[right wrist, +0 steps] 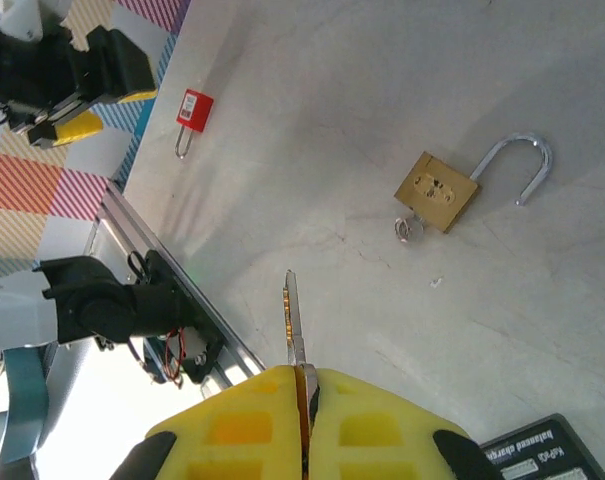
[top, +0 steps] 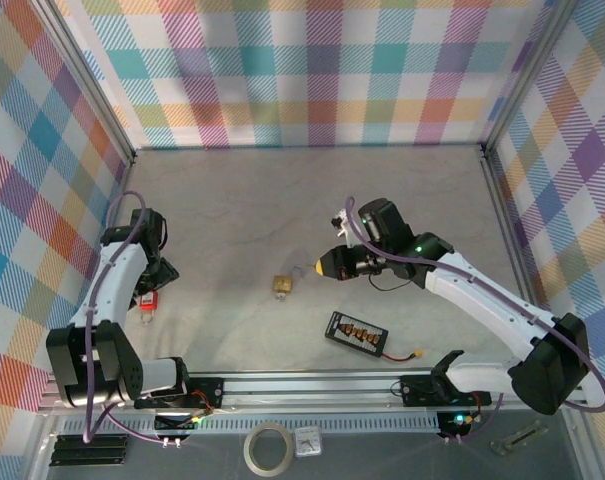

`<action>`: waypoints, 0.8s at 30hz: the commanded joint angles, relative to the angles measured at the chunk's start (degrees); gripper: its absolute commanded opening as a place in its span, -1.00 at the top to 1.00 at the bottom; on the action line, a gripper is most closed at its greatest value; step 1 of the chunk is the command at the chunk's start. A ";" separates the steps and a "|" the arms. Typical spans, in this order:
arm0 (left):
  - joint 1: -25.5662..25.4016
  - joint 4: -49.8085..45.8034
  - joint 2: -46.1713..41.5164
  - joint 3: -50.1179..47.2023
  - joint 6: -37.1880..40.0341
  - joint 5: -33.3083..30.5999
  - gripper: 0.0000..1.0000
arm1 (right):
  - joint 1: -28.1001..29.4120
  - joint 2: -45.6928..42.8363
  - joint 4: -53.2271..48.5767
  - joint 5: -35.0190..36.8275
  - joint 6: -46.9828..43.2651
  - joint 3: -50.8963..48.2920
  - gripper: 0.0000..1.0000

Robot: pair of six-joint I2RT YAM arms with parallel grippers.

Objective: Unlock with the key

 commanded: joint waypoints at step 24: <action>13.43 23.78 23.38 -2.84 9.80 11.60 -0.44 | -0.39 8.14 -7.26 -1.77 2.36 10.20 1.00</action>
